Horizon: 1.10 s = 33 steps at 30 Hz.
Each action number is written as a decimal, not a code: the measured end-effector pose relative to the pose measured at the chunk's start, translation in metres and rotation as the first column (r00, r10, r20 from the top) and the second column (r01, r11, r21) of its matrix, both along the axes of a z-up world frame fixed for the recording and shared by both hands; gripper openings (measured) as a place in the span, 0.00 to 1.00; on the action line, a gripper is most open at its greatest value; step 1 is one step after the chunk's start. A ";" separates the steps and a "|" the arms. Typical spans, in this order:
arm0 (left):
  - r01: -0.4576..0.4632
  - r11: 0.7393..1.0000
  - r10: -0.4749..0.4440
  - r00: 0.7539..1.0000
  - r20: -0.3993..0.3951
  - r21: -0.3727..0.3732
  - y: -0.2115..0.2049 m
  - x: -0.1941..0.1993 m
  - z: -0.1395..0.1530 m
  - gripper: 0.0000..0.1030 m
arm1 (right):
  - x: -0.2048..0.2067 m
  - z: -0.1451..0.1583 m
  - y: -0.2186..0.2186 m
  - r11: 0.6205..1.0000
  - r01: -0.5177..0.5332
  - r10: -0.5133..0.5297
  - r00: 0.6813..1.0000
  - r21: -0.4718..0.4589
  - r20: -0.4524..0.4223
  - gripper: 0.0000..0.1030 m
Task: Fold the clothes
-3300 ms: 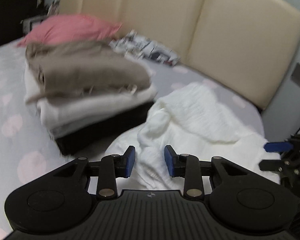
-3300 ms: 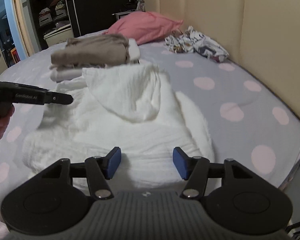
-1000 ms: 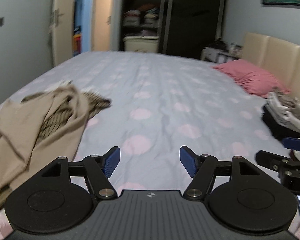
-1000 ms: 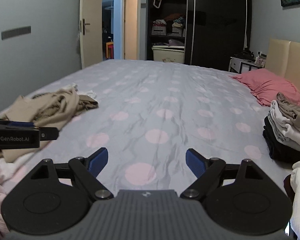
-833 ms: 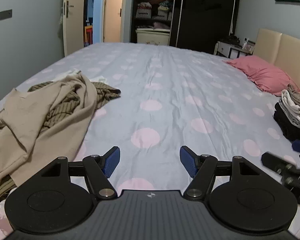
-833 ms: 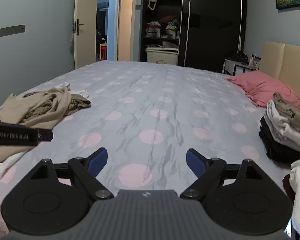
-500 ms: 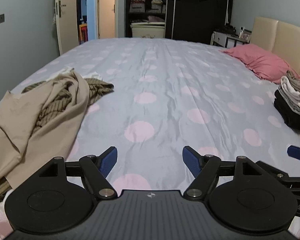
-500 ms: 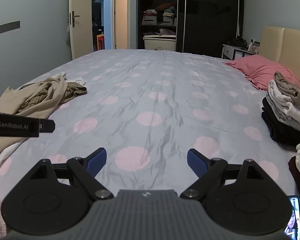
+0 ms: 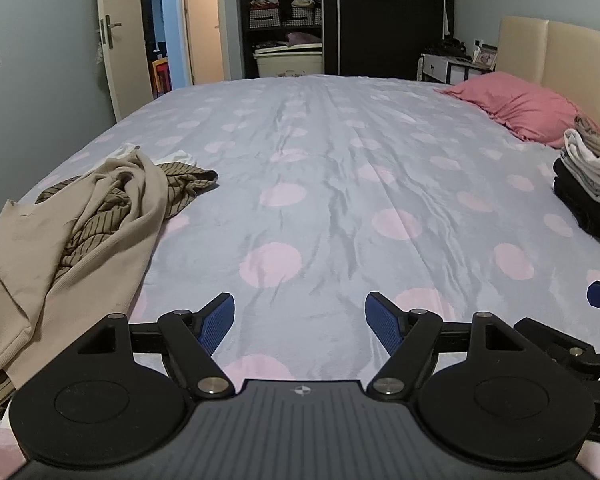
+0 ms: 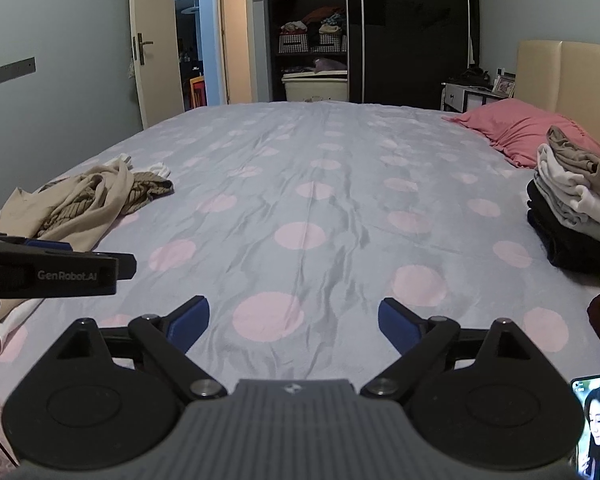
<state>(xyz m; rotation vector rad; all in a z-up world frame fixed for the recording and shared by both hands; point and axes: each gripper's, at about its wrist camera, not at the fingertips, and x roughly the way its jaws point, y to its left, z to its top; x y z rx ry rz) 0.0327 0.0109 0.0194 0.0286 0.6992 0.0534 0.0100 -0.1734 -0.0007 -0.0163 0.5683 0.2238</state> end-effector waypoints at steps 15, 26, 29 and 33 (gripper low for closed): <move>0.011 1.000 -0.011 1.000 -0.001 -0.016 -0.002 -0.003 0.000 0.69 | -0.001 0.006 0.011 0.999 -0.033 0.033 0.999 -0.002 0.025 0.91; 0.020 1.000 -0.020 1.000 0.014 -0.007 -0.003 -0.004 0.003 0.69 | -0.004 0.009 0.014 0.999 -0.045 0.045 0.998 -0.004 0.038 0.91; 0.019 1.000 -0.019 1.000 0.013 -0.007 -0.003 -0.004 0.003 0.69 | -0.004 0.010 0.013 0.999 -0.045 0.045 0.998 -0.003 0.038 0.91; 0.021 1.000 -0.021 1.000 0.013 -0.005 -0.004 -0.004 0.003 0.69 | -0.004 0.010 0.013 0.999 -0.044 0.044 0.998 -0.003 0.036 0.91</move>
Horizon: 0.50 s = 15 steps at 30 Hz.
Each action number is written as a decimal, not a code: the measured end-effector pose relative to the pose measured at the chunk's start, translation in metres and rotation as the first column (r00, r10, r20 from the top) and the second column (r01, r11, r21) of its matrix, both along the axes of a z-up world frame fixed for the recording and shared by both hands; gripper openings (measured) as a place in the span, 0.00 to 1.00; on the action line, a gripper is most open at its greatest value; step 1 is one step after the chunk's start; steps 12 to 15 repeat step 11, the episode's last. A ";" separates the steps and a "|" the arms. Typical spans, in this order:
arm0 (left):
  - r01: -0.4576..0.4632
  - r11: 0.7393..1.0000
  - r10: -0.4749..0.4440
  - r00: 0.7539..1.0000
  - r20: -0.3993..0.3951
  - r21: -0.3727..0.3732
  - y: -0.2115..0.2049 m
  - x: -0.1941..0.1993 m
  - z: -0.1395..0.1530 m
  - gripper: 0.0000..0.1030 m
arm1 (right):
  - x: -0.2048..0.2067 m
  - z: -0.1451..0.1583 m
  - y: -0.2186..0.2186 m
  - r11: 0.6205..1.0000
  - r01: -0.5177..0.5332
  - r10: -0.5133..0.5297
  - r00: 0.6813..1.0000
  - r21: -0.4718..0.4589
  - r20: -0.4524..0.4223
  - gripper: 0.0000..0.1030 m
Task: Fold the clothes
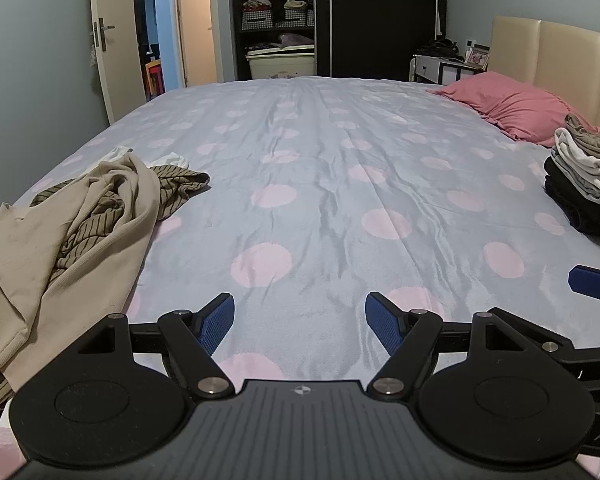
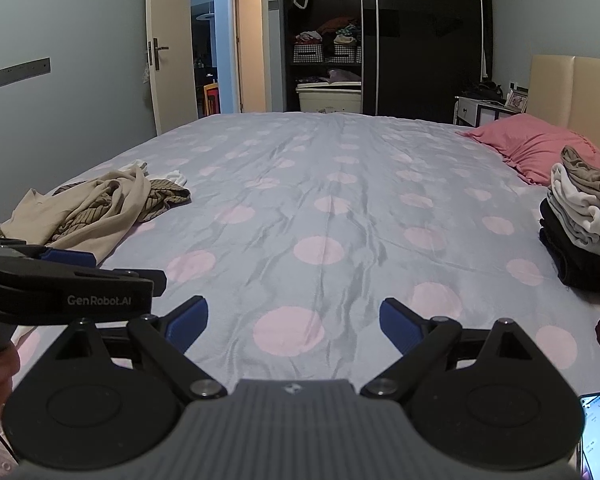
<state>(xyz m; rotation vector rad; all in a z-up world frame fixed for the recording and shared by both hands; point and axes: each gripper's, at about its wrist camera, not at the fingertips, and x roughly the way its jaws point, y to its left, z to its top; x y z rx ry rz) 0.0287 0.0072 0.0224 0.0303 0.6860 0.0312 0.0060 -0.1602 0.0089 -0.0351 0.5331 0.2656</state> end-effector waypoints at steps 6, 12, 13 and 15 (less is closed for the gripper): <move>0.003 1.000 -0.003 1.000 -0.007 -0.001 0.000 0.000 -0.001 0.69 | 0.002 0.000 0.001 1.000 -0.005 0.005 1.000 0.001 -0.007 0.92; 0.007 1.000 -0.007 1.000 -0.003 -0.008 0.001 -0.001 0.000 0.69 | 0.001 -0.001 0.001 1.000 -0.001 0.001 1.000 -0.001 -0.009 0.92; 0.007 1.000 -0.007 1.000 -0.003 -0.008 0.001 -0.001 0.000 0.69 | 0.001 -0.001 0.001 1.000 -0.001 0.001 1.000 -0.001 -0.009 0.92; 0.007 1.000 -0.007 1.000 -0.003 -0.008 0.001 -0.001 0.000 0.69 | 0.001 -0.001 0.001 1.000 -0.001 0.001 1.000 -0.001 -0.009 0.92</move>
